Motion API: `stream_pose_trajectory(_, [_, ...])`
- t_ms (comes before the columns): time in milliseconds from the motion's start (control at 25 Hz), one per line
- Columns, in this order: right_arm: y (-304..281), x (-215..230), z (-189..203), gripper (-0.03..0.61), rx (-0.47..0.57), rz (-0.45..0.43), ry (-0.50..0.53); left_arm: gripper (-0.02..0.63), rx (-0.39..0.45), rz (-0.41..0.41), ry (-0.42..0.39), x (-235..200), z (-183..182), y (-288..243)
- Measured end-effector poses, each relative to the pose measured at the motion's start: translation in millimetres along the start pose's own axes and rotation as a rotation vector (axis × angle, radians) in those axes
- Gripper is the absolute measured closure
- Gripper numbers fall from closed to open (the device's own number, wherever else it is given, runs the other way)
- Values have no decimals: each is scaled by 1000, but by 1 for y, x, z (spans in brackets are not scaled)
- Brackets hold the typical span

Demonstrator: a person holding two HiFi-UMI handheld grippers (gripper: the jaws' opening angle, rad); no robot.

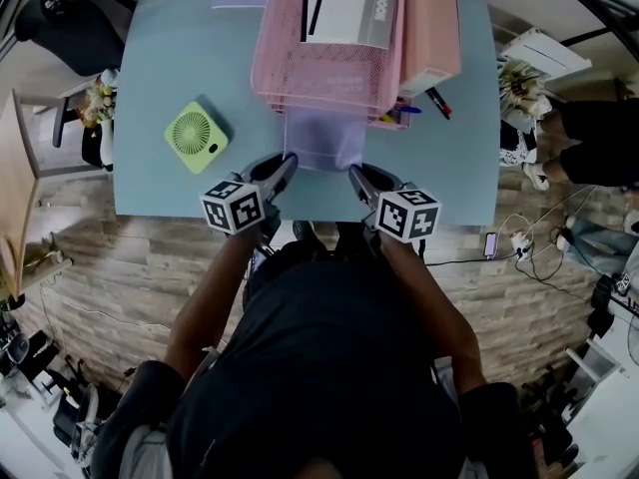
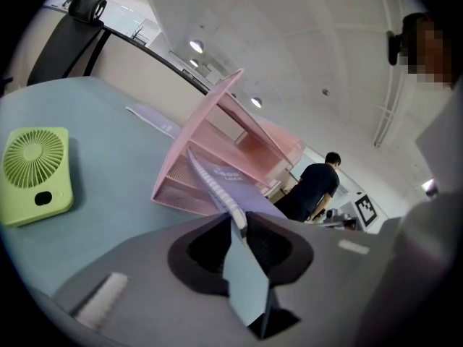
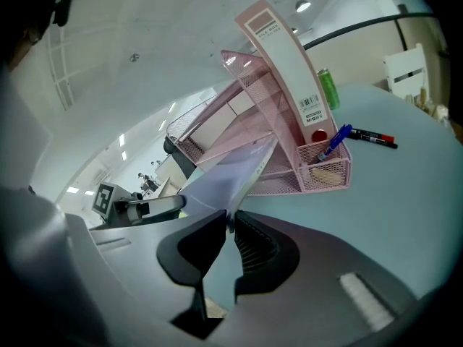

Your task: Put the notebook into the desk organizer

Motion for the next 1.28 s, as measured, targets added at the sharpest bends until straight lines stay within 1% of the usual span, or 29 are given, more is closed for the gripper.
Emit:
stream_pose_trajectory(320, [-15,20,-5,540,-16,21,-42,486,-17,-15,32,-15,0,-18])
stream_pose_trajectory(640, [-30,39,-15,540,-12,21,-89,486,-17,-51,56,-32,-5,-34])
stream_pose_trajectory(720, [-34,42,-19,540,-7,15,-120,486,-16,-58,65,-38,-6,-37])
stream_pose_trajectory(920, [-47,47,-21,543,1,-19,-261,486,-17,-66,86,-50,-12,-41])
stream_pose_trajectory(1280, [-59,50,-29,546,10,-35,-384,486,-21,-84,116,-64,-22,-46])
Point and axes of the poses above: the fingertips, and each gripper's own axes: y backward along the fingers, x to its right, z out of its underside, the point moved 3 cm from there along y, backward along the fingers, and after that the axes turned 5 degrees about z, right-handed, at the moved point
